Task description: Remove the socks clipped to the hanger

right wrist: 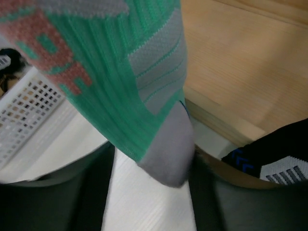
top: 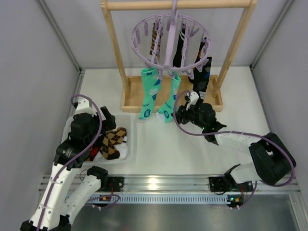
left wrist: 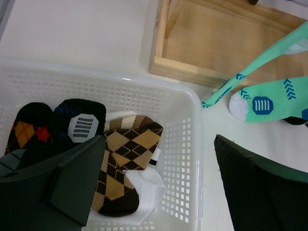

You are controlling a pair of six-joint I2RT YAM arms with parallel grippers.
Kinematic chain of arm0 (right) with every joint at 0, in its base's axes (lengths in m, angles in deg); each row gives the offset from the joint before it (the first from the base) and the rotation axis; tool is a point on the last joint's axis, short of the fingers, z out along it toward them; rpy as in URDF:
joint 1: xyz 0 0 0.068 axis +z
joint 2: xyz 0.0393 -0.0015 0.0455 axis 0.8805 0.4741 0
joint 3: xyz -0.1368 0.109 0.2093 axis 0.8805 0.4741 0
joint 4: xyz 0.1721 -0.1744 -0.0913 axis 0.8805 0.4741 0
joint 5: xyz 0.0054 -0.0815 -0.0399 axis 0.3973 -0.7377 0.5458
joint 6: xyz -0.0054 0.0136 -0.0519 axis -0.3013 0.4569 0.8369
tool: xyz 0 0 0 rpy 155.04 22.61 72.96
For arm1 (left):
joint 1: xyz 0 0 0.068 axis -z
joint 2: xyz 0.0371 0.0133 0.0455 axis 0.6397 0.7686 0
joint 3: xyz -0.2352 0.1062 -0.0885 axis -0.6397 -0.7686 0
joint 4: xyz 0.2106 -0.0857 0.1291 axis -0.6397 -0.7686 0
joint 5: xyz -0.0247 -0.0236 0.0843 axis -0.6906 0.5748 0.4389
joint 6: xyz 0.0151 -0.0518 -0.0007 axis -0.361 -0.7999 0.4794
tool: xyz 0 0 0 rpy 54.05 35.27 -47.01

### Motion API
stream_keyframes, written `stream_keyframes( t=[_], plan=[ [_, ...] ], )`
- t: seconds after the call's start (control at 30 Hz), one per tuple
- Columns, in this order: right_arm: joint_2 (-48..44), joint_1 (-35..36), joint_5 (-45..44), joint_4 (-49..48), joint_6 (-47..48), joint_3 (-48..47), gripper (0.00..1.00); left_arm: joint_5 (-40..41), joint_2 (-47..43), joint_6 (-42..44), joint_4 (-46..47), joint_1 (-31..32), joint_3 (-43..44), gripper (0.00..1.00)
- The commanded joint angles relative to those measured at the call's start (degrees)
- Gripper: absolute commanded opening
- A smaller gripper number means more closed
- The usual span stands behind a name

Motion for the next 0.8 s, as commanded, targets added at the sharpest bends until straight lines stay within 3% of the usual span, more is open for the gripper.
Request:
stream_keyframes(
  t=[0.0, 0.1, 0.23, 0.27, 0.3, 0.33, 0.4, 0.47, 0.5, 0.57, 0.7, 0.77],
  plan=[
    [2.0, 0.9, 0.4, -11.4, 3.3, -3.2, 0.33, -1.5, 1.3, 0.3, 2.4, -0.2, 0.1, 0.99],
    [2.2, 1.2, 0.1, -19.3, 2.2, -0.4, 0.14, -2.8, 1.9, 0.2, 2.5, -0.2, 1.2, 0.98],
    [3.4, 2.2, 2.3, -25.0, 2.4, 0.7, 0.02, -6.5, 3.0, -2.2, 2.7, -0.2, 5.0, 0.99],
    [4.0, 2.7, 2.1, -25.2, 2.9, 0.6, 0.04, -7.3, 3.8, -2.5, 2.8, -0.2, 5.8, 0.98],
    [4.2, 3.1, 1.6, -25.1, 3.6, 0.5, 0.27, -7.6, 4.2, -2.5, 2.7, -0.2, 7.4, 0.99],
    [4.7, 3.5, 1.2, -25.2, 4.1, 0.4, 0.34, -8.0, 4.5, -2.4, 2.8, -0.2, 8.0, 0.99],
    [6.2, 3.6, 0.8, -26.3, 4.7, 0.2, 0.34, -8.7, 5.4, -2.2, 2.7, -0.2, 9.7, 0.99],
    [7.6, 3.6, 0.6, -25.7, 5.8, -0.8, 0.43, -9.8, 5.9, -2.2, 2.7, -0.2, 10.7, 0.99],
    [7.9, 3.6, 0.6, -25.6, 6.1, -1.0, 0.43, -10.0, 6.0, -2.2, 2.7, -0.2, 11.5, 0.98],
    [8.4, 3.6, 1.2, -26.1, 6.4, -1.7, 0.34, -10.4, 6.5, -2.2, 2.7, -0.2, 12.2, 0.99],
    [8.1, 3.7, 4.0, -29.1, 4.8, -1.0, 0.01, -13.8, 8.5, -2.8, 2.7, -0.2, 15.2, 0.99],
    [7.2, 4.1, 4.5, -31.6, 3.2, 0.4, 0.0, -14.9, 10.7, -3.3, 2.7, -0.2, 16.9, 0.99]
  ],
)
